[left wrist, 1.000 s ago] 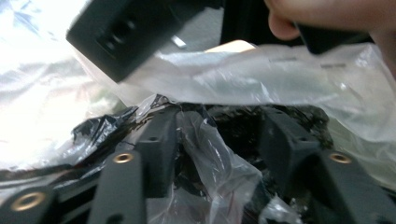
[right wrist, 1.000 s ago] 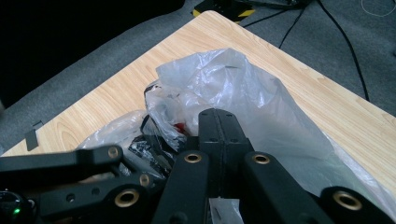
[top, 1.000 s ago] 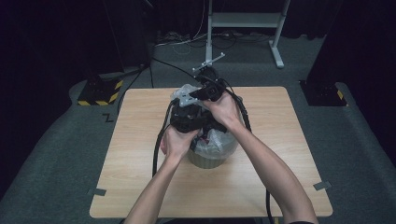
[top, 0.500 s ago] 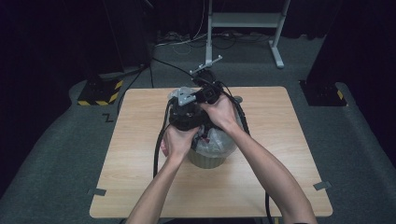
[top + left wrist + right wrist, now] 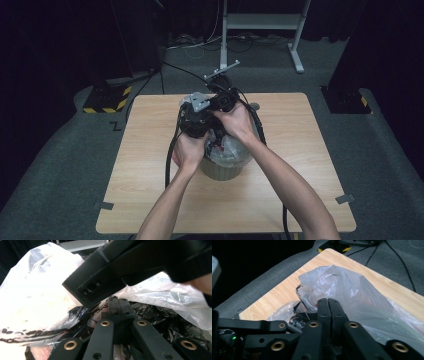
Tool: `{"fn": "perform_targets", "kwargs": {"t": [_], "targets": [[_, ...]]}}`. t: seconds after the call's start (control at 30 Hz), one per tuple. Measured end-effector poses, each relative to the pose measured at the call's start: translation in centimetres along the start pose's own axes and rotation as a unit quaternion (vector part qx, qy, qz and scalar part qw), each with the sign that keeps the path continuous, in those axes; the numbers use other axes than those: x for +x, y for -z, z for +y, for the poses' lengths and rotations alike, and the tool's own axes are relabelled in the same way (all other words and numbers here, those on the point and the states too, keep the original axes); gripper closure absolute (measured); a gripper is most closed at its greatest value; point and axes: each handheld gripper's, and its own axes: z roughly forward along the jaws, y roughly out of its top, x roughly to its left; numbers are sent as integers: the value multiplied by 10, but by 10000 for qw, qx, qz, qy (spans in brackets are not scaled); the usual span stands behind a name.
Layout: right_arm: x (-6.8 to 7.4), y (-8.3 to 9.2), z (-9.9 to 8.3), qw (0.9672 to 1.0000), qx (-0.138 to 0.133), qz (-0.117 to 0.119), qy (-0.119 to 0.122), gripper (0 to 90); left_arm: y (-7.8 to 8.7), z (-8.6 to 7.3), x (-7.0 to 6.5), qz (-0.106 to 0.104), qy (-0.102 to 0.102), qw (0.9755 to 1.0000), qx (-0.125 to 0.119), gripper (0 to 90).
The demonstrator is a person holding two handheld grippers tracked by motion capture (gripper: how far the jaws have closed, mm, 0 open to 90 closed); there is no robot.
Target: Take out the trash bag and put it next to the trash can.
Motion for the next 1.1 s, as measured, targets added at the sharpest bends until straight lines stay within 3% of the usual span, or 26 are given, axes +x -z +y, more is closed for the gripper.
{"fn": "perform_targets", "kwargs": {"t": [0.27, 0.33, 0.37, 0.4, 0.5, 0.63, 0.87, 1.1], "targets": [[-2, 6, 1, 9999, -48, -98, -34, 849, 1, -1, -1, -57, -149, 9999, 10, 900], [-4, 9, 2, 9999, -84, -123, -39, 778, 1, -1, 0, -83, -170, 9998, -2, 900], [-5, 13, 2, 9998, -135, -130, -77, 686, 2, -1, 0, -103, -166, 9998, -2, 900], [-7, 15, 3, 9997, -145, -139, -109, 651, 2, -1, 1, -139, -135, 9998, -2, 900], [-11, 25, 2, 9992, -232, -319, -98, 585, 3, 0, 4, -211, -81, 9997, 5, 900], [-20, 34, -1, 9988, -305, -353, -174, 515, 6, 1, 4, -272, -91, 9996, -2, 900], [-50, 55, -18, 9960, -534, -577, -415, 422, 15, 5, 5, -456, -208, 9987, -44, 900], [-95, 71, -58, 9901, -729, -729, -948, 410, 23, 9, 6, -551, -331, 9979, -76, 900]]}}
